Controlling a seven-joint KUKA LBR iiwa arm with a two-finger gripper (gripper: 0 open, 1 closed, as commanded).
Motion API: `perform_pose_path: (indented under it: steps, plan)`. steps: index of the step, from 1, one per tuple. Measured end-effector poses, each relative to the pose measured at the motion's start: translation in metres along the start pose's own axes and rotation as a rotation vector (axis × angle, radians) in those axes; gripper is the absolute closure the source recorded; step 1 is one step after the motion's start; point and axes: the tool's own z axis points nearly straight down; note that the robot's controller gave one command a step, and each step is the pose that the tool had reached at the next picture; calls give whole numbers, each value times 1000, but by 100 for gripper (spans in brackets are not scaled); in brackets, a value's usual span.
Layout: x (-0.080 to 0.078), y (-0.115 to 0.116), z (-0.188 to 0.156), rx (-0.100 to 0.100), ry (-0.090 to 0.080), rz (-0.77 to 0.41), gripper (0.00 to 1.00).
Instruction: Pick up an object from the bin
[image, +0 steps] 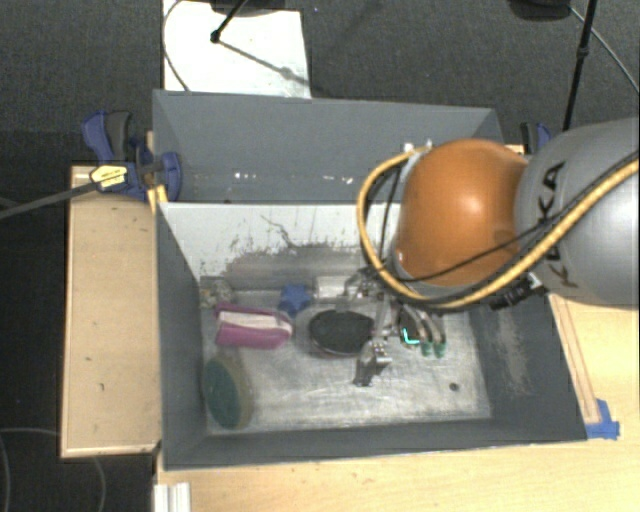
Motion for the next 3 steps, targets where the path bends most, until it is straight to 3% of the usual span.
perform_pose_path:
  steps: [1,2,3]
  plan:
    - [-43,17,116,0,-2,8,0]
    - [-59,-37,151,-1,-3,260,0]
    - [-60,-36,150,-3,-4,261,100]
